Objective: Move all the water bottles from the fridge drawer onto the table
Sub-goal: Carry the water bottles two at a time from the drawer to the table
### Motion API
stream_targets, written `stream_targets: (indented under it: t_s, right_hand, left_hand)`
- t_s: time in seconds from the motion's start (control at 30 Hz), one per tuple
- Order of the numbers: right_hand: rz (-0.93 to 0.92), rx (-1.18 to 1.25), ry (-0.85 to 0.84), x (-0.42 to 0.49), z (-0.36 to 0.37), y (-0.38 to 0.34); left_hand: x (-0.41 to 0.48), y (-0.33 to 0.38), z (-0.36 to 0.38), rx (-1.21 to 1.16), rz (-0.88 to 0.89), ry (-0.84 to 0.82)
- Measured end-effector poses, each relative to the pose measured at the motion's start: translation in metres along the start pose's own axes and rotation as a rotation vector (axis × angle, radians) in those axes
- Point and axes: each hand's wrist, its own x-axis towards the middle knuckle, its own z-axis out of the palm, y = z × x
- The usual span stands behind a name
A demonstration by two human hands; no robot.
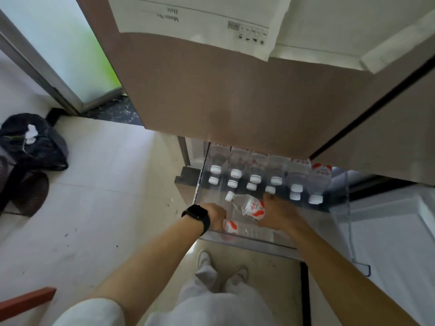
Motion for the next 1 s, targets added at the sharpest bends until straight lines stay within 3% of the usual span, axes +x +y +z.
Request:
stream_targets:
  t_s: [0.17,0.5,0.8,0.87,1.0]
  right_hand:
    - [-0.078,-0.021,0.006,0.01,0.006,-0.008]
    - [-0.137,0.263,0.07,-0.008,0.004,0.009]
    - [-0.16,0.629,0.305,-0.059,-0.013,0.058]
    - [-0.113,0.653,0.285,-0.069,-0.014,0.067]
    - [-0.08,0.728,0.4,-0.079,-0.006,0.081]
  left_hand:
    - [0.001,0.0,0.002,0.009,0.001,-0.024]
    - [-0.015,0.008,-0.018,0.008,0.016,-0.014]
    - [-0.046,0.035,-0.071,0.035,0.106,0.335]
    - [-0.049,0.04,-0.073,0.052,0.112,0.357]
    - [-0.056,0.055,-0.072,0.119,0.145,0.417]
